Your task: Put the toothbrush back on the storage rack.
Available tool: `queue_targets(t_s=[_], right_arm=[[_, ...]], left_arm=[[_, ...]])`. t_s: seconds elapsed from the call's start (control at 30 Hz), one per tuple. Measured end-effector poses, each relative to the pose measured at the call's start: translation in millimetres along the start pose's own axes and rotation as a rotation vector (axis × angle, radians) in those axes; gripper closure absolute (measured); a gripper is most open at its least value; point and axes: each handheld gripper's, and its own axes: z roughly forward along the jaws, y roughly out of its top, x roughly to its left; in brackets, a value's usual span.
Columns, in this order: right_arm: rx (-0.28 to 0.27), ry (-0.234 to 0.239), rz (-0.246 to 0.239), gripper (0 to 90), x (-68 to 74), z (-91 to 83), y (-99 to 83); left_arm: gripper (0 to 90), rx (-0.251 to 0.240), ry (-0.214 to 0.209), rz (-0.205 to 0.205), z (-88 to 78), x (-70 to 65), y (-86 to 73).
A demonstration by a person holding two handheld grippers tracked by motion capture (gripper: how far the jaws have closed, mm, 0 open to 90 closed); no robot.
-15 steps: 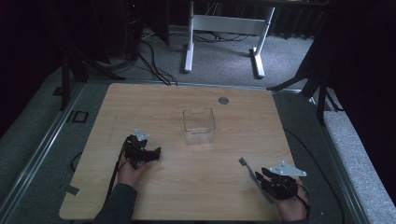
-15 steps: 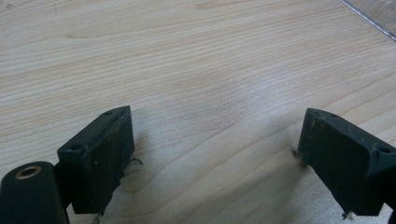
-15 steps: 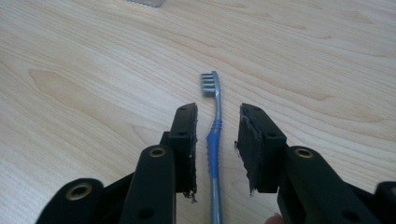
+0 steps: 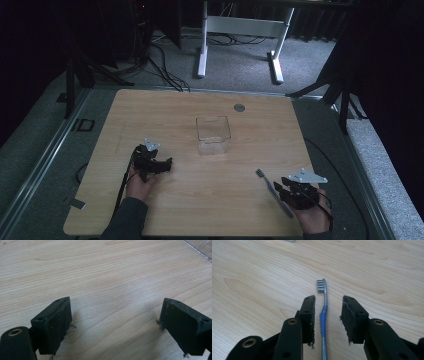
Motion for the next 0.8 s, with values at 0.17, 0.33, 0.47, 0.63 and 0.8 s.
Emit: queue_targets(t_s=[0.17, 0.33, 0.47, 0.63, 0.8], right_arm=[[0.019, -0.001, -0.016, 63.2, 0.1, -1.1, 4.9], [0.034, 0.003, -0.028, 63.5, 0.7, -1.4, 9.9], [0.046, 0.01, -0.027, 63.5, 1.3, 0.5, 12.6], [0.061, 0.014, -0.033, 63.5, 3.5, 3.3, 15.7], [0.072, 0.019, -0.042, 63.5, 4.9, 5.1, 18.6]], left_arm=[[10.8, 0.0, 0.0, -0.001, 0.0, -0.1, 0.0], [10.8, 0.0, 0.0, -0.001, 0.0, -0.1, 0.0], [10.8, 0.0, -0.001, -0.001, 0.0, -0.1, 0.0], [10.8, -0.001, 0.0, -0.002, 0.0, -0.2, 0.0], [10.8, 0.0, 0.0, -0.001, 0.0, -0.1, 0.0]])
